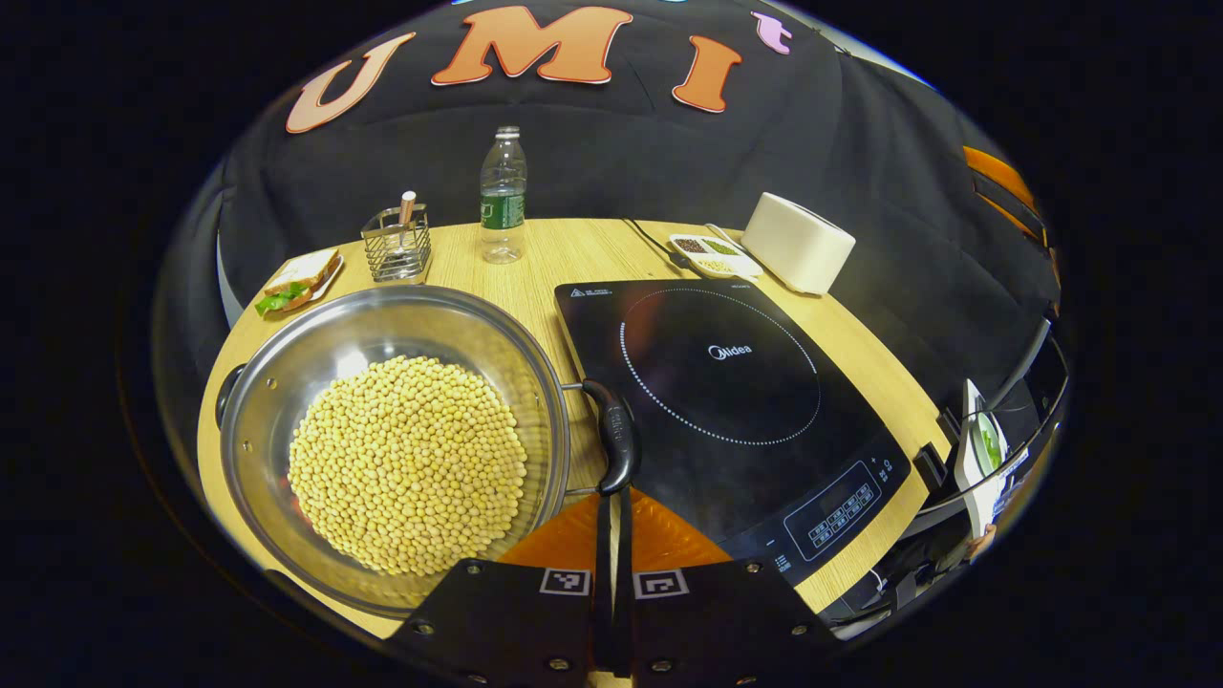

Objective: First push the handle of the pot to place it horizontally, then grasp the pot with both hands and set it on the induction cooktop.

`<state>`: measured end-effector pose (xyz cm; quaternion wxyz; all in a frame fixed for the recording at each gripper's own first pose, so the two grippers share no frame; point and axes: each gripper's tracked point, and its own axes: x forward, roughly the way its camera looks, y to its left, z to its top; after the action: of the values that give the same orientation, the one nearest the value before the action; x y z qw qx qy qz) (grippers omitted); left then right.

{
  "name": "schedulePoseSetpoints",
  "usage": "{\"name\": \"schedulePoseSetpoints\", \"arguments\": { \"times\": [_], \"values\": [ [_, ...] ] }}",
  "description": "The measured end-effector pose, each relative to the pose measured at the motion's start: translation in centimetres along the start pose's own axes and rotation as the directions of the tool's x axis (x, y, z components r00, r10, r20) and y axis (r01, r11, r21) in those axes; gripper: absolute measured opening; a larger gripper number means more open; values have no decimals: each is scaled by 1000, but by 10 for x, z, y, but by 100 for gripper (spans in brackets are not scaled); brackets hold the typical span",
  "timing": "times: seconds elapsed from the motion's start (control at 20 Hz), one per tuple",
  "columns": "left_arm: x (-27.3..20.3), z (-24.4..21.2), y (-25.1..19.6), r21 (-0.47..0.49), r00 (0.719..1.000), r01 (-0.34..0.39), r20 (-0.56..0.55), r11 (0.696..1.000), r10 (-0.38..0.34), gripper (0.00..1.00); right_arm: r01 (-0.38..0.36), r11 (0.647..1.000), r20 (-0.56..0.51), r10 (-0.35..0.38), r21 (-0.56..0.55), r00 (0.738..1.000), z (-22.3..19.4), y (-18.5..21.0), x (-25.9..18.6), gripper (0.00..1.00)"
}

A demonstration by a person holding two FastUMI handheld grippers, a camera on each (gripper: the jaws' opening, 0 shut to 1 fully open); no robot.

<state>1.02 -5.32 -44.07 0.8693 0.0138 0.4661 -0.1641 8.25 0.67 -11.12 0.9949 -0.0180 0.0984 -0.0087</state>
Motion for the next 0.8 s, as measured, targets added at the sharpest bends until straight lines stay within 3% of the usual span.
{"name": "schedulePoseSetpoints", "arguments": {
  "times": [0.6, 0.8],
  "values": [
    [11, 17, 0, -1, 1000, 19, 4, 1000, -19, 2, 7, 1000, 4, -7, -7, 1000, -4, 17, 8, 96],
    [-23, 41, -19, 16, 992, 86, 97, 996, -87, 2, 23, 1000, 14, -23, -12, 1000, -3, 26, 15, 96]
  ]
}}
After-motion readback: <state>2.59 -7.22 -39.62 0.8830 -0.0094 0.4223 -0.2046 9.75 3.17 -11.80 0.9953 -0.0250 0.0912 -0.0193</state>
